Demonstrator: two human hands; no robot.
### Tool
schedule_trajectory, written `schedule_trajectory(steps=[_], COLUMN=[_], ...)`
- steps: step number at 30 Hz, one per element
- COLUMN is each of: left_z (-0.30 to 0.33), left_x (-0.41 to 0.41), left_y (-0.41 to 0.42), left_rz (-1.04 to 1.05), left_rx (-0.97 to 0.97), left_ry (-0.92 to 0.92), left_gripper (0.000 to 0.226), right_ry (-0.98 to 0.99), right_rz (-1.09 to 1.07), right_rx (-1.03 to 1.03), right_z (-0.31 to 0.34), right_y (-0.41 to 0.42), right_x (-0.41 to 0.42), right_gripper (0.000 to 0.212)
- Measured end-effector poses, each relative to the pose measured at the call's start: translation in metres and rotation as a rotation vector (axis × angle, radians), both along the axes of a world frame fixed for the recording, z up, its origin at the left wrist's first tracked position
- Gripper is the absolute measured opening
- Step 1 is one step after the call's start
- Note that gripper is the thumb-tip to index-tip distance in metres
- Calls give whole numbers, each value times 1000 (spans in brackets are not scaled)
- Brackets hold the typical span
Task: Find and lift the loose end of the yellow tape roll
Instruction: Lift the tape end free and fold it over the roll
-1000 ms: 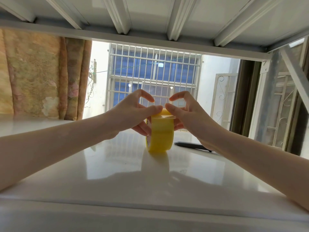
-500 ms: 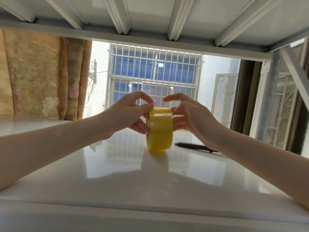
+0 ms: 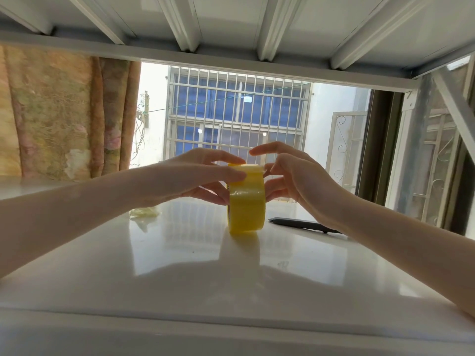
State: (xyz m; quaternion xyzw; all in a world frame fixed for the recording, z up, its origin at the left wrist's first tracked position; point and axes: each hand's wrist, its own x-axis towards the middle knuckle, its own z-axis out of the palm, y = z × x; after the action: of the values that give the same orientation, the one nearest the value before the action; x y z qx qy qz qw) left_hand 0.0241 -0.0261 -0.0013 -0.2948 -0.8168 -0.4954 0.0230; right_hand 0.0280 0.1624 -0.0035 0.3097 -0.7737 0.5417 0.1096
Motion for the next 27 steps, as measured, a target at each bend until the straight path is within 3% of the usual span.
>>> schedule_trajectory(steps=[7, 14, 27], left_z=[-3, -3, -2], left_x=[3, 5, 1], left_y=[8, 12, 6], left_rz=[139, 181, 95], left_rx=[74, 91, 84], left_ry=[155, 177, 136], left_gripper=[15, 19, 19], right_ry=[34, 149, 193], right_rz=[9, -78, -65], right_rx=[36, 119, 100], right_z=[-2, -6, -5], right_y=[-2, -4, -1], right_x=[1, 4, 1], right_gripper=[26, 37, 23])
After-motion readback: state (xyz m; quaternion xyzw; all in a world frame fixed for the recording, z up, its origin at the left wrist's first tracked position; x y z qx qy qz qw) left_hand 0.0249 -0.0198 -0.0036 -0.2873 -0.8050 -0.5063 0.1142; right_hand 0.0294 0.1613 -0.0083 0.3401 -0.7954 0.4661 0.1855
